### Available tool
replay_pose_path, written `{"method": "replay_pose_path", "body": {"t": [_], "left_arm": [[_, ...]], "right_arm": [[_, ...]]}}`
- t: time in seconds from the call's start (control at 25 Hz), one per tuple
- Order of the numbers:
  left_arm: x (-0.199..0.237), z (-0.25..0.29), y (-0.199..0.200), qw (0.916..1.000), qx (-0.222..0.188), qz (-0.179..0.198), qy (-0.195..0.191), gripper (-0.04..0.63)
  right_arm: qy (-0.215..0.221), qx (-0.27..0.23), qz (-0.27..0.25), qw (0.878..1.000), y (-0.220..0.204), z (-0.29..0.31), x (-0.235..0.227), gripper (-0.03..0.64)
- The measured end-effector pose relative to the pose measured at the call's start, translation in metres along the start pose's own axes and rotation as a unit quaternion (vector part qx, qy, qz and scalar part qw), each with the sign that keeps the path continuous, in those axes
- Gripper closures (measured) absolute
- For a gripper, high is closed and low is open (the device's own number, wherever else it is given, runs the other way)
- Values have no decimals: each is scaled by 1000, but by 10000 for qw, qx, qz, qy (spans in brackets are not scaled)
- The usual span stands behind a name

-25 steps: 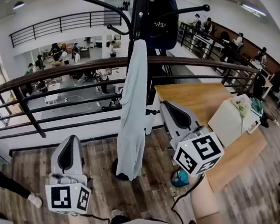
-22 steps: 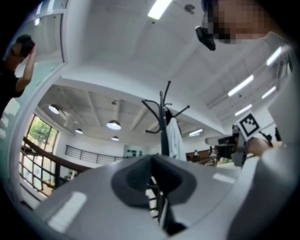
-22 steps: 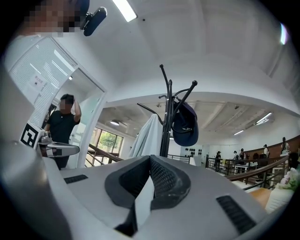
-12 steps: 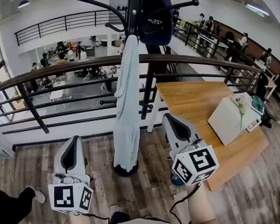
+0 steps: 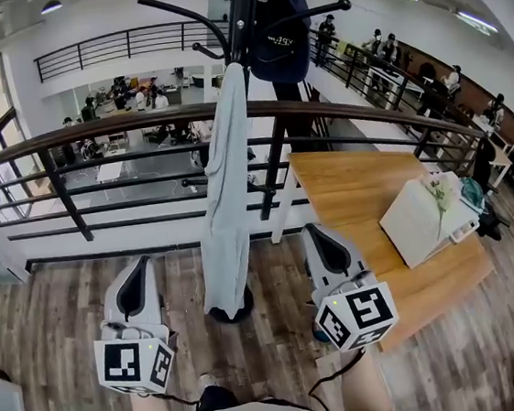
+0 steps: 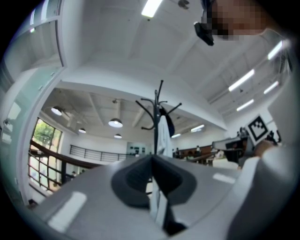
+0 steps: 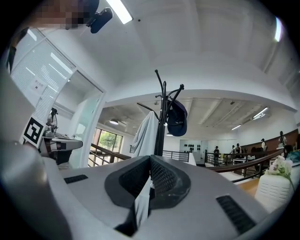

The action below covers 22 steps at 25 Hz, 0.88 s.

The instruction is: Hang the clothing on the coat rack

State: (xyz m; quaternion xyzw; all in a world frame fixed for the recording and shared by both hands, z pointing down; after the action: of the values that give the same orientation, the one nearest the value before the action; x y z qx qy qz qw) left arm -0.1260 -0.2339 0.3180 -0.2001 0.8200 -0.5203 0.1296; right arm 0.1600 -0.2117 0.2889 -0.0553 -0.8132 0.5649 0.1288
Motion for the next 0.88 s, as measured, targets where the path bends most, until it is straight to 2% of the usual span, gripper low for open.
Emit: {"method": "replay_pose_path", "body": {"t": [0.32, 0.88], "left_arm": [[-14, -23, -12, 9999, 115, -41, 39, 586], [-52, -24, -19, 9995, 322, -50, -37, 586]], "right_arm": [[-1, 94, 115, 9999, -16, -29, 4, 617], [-19, 187, 182, 9997, -20, -58, -13, 617]]}}
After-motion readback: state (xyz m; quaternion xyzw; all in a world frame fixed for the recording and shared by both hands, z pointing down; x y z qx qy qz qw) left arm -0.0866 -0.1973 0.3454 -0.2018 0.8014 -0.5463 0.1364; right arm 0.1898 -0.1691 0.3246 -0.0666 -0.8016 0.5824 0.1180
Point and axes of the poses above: the fingertips, and each gripper's own axes: z forward along the fingers, x to its left, y out of its top, the point moved 5 cm from there along -z, backward along the fingers, and after that the axes turned 14 degrees about -x, right-handed, at the moved point
